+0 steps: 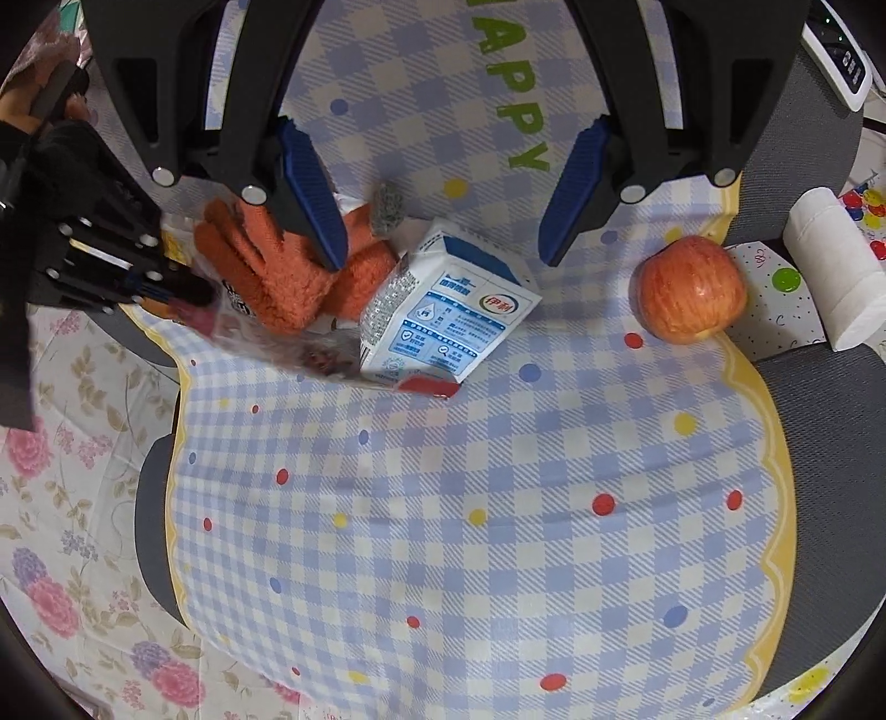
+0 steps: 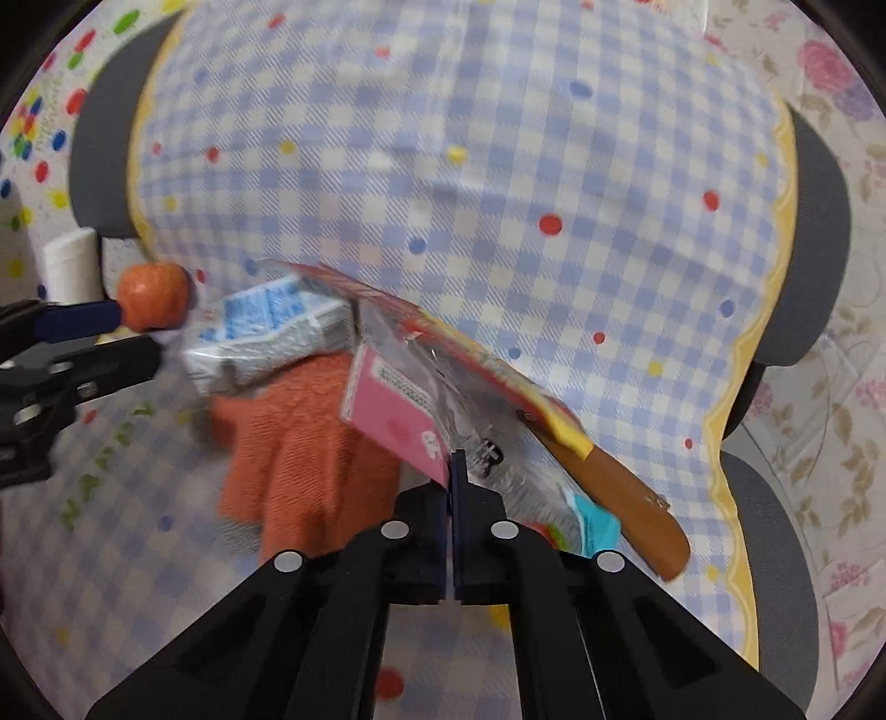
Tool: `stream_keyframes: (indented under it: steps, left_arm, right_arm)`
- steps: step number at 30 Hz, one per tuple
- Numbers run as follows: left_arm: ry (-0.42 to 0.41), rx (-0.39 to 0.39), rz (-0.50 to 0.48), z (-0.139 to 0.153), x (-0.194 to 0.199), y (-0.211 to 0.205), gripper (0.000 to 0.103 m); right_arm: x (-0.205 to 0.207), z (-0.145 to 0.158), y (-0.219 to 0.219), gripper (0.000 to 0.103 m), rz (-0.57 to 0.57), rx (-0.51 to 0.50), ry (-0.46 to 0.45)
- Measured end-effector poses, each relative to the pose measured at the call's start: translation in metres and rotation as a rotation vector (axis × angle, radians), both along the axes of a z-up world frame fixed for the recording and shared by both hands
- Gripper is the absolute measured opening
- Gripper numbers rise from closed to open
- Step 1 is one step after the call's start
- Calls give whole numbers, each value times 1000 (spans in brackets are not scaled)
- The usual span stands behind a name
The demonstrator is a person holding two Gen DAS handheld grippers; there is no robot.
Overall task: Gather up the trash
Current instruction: 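Grasp the orange glove with the left tool while the right tool grasps a pink wrapper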
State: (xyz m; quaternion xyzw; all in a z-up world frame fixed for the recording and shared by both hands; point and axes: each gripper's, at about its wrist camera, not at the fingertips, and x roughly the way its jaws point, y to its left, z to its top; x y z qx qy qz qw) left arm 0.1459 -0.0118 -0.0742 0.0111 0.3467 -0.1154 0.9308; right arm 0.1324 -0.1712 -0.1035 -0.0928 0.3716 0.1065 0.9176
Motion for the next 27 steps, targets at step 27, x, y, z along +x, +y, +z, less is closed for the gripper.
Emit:
stream_keyframes:
  steps: [27]
  left_arm:
    - [33, 27, -109, -24, -6, -65, 56]
  right_arm:
    - [-96, 24, -95, 1, -320, 313, -52]
